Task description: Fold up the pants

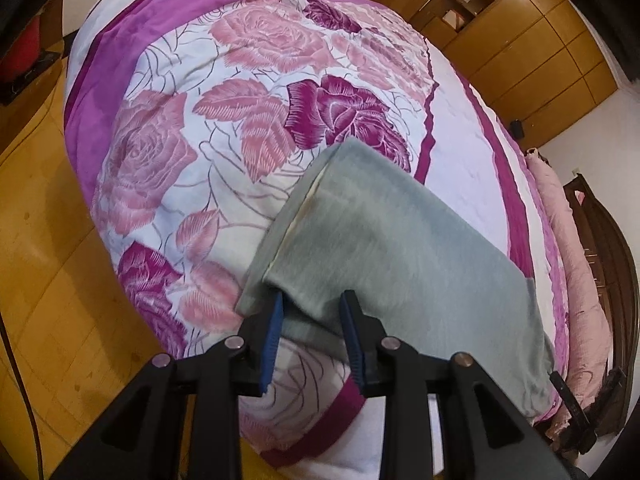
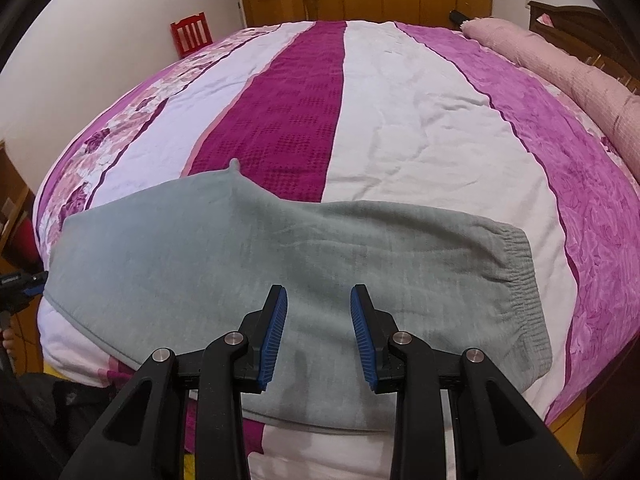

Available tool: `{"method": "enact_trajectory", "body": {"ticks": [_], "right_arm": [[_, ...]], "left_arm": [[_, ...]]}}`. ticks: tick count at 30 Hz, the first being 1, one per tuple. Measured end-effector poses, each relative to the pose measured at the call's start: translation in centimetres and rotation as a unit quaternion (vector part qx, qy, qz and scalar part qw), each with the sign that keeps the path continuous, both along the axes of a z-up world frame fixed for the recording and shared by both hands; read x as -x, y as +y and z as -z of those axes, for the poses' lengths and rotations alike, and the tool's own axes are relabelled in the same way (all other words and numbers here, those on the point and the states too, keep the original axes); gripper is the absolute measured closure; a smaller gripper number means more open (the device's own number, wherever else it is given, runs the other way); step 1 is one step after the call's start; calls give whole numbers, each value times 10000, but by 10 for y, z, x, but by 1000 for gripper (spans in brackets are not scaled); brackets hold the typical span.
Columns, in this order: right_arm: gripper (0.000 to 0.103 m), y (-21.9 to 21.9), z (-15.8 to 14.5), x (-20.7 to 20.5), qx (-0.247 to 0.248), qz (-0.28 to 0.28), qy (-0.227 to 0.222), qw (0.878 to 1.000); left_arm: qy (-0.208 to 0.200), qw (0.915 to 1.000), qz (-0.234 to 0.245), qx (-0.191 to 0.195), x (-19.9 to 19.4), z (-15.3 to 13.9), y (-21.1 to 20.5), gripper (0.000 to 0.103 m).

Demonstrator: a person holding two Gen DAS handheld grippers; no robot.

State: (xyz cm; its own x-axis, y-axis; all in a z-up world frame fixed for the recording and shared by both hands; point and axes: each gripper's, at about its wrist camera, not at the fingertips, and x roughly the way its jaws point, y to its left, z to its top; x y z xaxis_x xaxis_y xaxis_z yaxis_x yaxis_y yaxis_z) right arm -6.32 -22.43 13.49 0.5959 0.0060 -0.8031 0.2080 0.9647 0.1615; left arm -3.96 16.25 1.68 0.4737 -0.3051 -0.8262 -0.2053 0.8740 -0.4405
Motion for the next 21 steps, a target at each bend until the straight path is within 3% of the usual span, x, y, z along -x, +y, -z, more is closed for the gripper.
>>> {"method": "enact_trajectory", "body": {"ticks": [2,3,4,7,17,21], "right_arm": [[69,-1,-1,0,1,16,-13,10000],[69,-1,-1,1,0,15,-23,10000],[69,-1,-2,1,6,14,-33,10000],[69,-1,-3,2,30,14,-56,10000],[69,-8,-5,7,99,118,-66,9999],[69,-9,-2,7,76,126,-19,9999]], "left_arm": [[-3,9999,-80,80,-2,3,2,73],[-12,9999,-107,119,-1,3,3,79],[-36,9997,-142,170,-1,3,4,92],[-110,9997,-142,149,2,-2,6,101],[-624,9978,-226,22,30,-47,15,101],[-430,9987,-169,-219,27,-33,16,101]]}}
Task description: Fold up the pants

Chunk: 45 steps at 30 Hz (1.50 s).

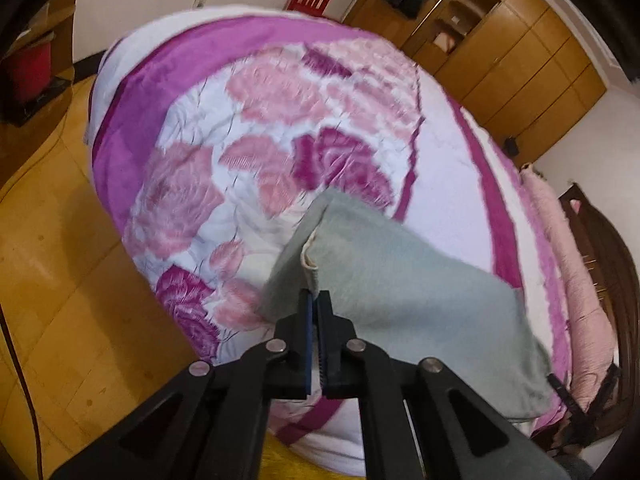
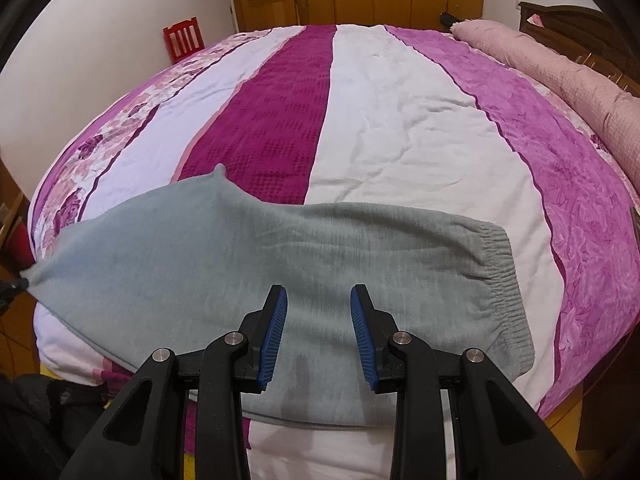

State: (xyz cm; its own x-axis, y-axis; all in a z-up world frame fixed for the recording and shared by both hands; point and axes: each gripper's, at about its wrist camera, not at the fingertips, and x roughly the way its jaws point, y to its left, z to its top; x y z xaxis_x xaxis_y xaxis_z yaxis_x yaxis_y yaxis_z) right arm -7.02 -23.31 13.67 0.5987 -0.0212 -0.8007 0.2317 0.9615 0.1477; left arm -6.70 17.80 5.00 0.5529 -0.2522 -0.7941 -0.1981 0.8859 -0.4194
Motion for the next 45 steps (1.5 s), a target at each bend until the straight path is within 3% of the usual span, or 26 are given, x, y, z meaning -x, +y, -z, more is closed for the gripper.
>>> {"method": "enact_trajectory", "body": {"ticks": [3,7,11,15,17,24,33,36,38,39,43,45], "right_arm": [[69,-1,3,0,-22,6,34,10000],[69,-5,11,-1,-85,83,185,9998],[69,-7,16,-2,-138,132,242,9995],[69,-4,18,-2,-168,117,281,9994],[69,-2,17,-2,-141,92,288,9994],[69,-12,7,4,58,339,253,9991],[69,-51,11,17,-192,974,302,9946],[69,-56,15,17,-297,1042,338,9935],[69,-56,19,16,-323,1064,381,9931],[69,-57,20,16,-331,1067,393,9930],[69,-58,25,15,-361,1090,427,9925],[69,-60,29,15,-369,1122,455,9920]], "left_arm": [[386,9992,38,-9,-7,30,3,100],[708,9964,-140,-453,-5,45,8,100],[365,9960,-69,-807,-6,21,12,100],[3,9950,324,-947,-24,-2,0,80],[-83,9945,553,-888,-39,-6,-9,77],[-4,9863,1245,-1083,-89,13,-41,72],[-4,9866,1238,-1067,-118,29,-47,64],[-17,9862,1262,-1071,-119,29,-50,67],[-137,9851,1287,-1133,-116,26,-52,95],[-192,9842,1266,-1222,-114,23,-53,101],[-483,9811,920,-1633,-108,15,-44,101],[-346,9838,800,-1564,-115,23,-35,103]]}}
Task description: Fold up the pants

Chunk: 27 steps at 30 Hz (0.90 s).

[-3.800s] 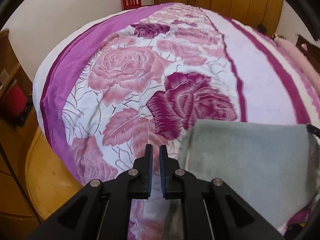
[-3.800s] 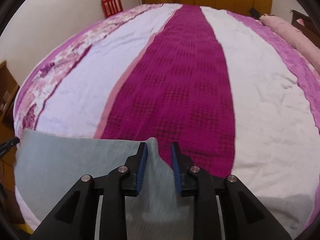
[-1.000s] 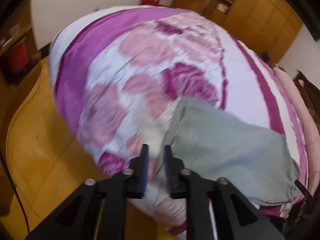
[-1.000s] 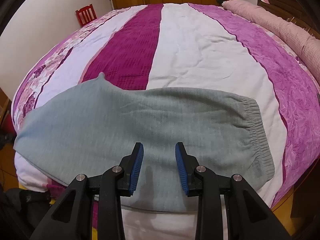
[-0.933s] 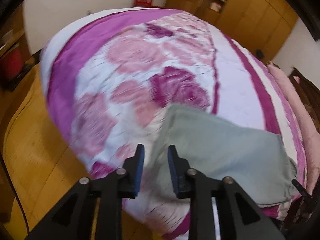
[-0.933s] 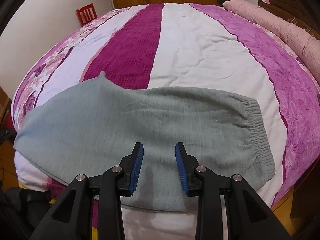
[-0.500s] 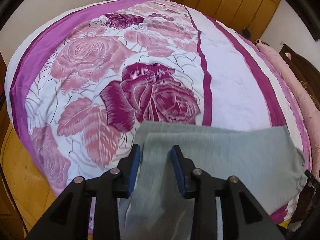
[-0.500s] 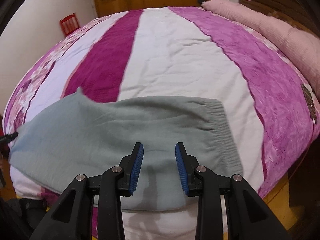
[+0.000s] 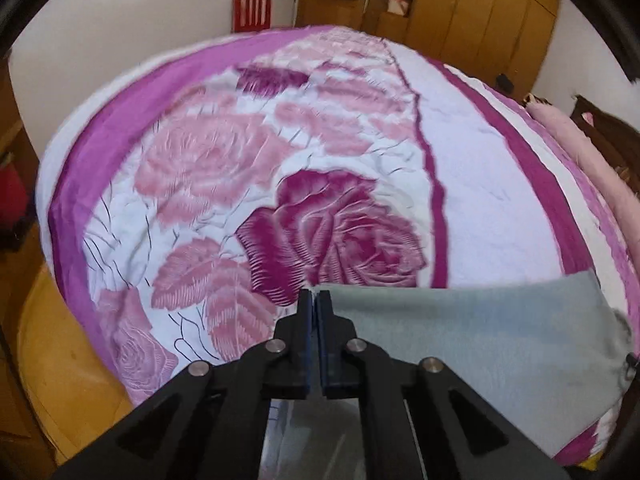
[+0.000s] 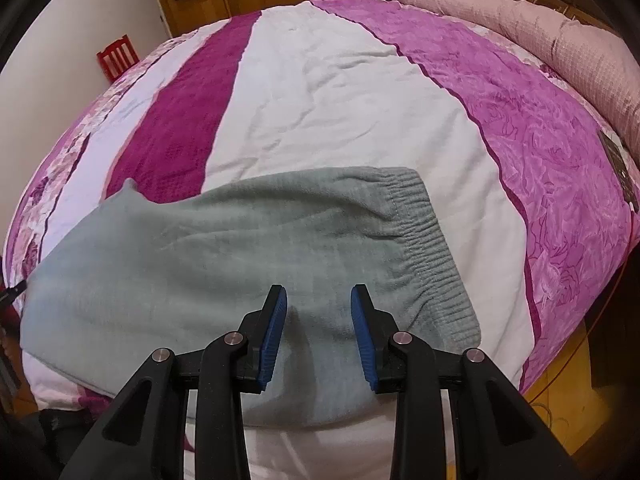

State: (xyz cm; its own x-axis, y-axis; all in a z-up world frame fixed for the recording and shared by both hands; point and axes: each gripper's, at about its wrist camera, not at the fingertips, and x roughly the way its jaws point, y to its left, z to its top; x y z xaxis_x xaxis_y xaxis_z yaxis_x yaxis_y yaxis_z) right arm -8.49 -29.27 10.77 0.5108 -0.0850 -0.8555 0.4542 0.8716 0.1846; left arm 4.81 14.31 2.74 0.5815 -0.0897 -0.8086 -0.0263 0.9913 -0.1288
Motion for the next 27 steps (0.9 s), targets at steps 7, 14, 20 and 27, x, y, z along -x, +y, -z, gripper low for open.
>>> {"method": "enact_trajectory", "body": {"ticks": [7,14,20,27], "right_arm": [[69,-2,2,1,-3,64,37,10000],[69,-8,-15,-10,276,-3,-145,9995],[69,-28,3,-42,94,-79,-136,9998],[77,-52,29,-57,429,115,-41,9990]], "left_arm": [[104,9990,-348,244,1,8,21,102],[115,9990,334,277,26,-18,-16,88],[95,9962,829,242,31,-20,-65,82],[137,9958,840,-344,36,2,-76,77]]}}
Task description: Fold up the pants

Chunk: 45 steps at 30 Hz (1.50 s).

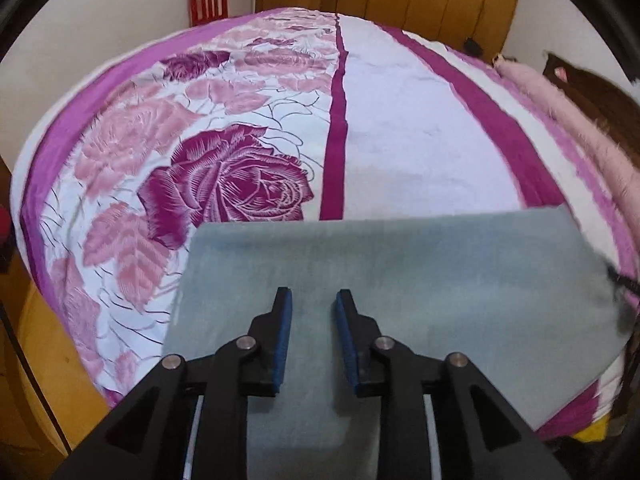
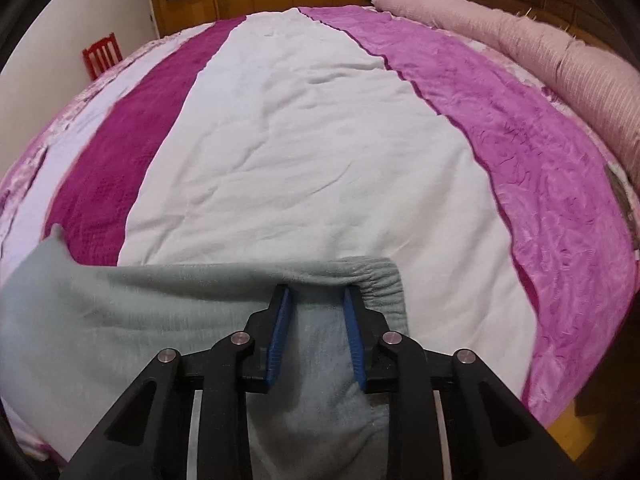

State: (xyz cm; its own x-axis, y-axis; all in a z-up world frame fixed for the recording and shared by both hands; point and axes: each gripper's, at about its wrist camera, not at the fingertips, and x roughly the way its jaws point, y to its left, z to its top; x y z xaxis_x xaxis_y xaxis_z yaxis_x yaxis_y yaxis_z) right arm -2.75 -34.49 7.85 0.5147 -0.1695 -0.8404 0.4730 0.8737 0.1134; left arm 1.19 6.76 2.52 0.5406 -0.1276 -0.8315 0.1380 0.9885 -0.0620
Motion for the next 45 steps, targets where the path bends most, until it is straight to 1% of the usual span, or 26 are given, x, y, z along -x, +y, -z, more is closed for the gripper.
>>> {"method": "enact_trajectory", "body": {"ticks": [3,4,6,8,10,13,18,22,23,25,28,32,34,36,37,39,40,41,42,45], "right_arm": [[77,1,-3,3,-4,28,-9,10000],[77,3,-6,4,9,39,16,10000],[75,6,-13,8,-56,109,35,9999],[75,12,-23,14,-179,83,-91,9998],[75,20,-32,16,-293,-86,-277,9992],[74,34,-36,13,-299,-352,-323,9984],[74,46,-33,6,-385,-601,-335,9969],[74,47,-33,2,-542,-687,-441,9952],[74,47,-32,1,-587,-682,-449,9949],[74,47,-30,-3,-694,-681,-470,9942],[74,49,-28,-7,-776,-702,-509,9932],[74,47,-20,-14,-909,-702,-528,9920],[74,44,-13,-18,-883,-641,-426,9931],[75,38,-6,-21,-877,-549,-353,9940],[76,34,-3,-23,-905,-475,-363,9941],[82,26,1,-24,-946,-333,-401,9941],[88,20,3,-25,-986,-216,-446,9939],[93,15,5,-25,-1031,-144,-486,9934],[95,10,8,-25,-1129,-77,-538,9921],[96,1,11,-25,-1377,-10,-628,9885]], "left_arm": [[-34,9997,32,-223,2,-1,-4,73],[-29,9997,8,-242,3,-2,-5,72],[46,9997,-75,-242,2,-4,-6,71],[93,9998,-54,-150,2,-10,-9,71],[73,9998,141,83,1,-18,-18,71],[27,9981,569,251,-1,-29,-46,69],[74,9899,1353,415,-9,-37,-108,67],[49,9786,1972,578,-11,-48,-164,67],[96,9749,2134,627,-12,-49,-178,70],[225,9662,2452,769,-14,-49,-208,88],[392,9519,2884,959,-16,-48,-254,90],[417,9366,3346,954,-18,-45,-308,90],[508,9297,3512,986,-15,-40,-331,90],[610,9252,3620,957,-11,-32,-345,90],[646,9251,3644,844,-10,-25,-351,90],[774,9282,3597,556,-10,-8,-357,90],[986,9299,3516,445,-12,4,-355,92],[1142,9304,3451,478,-13,11,-351,93],[1206,9315,3376,613,-14,15,-345,94],[1298,9320,3313,691,-13,17,-333,98]]}}
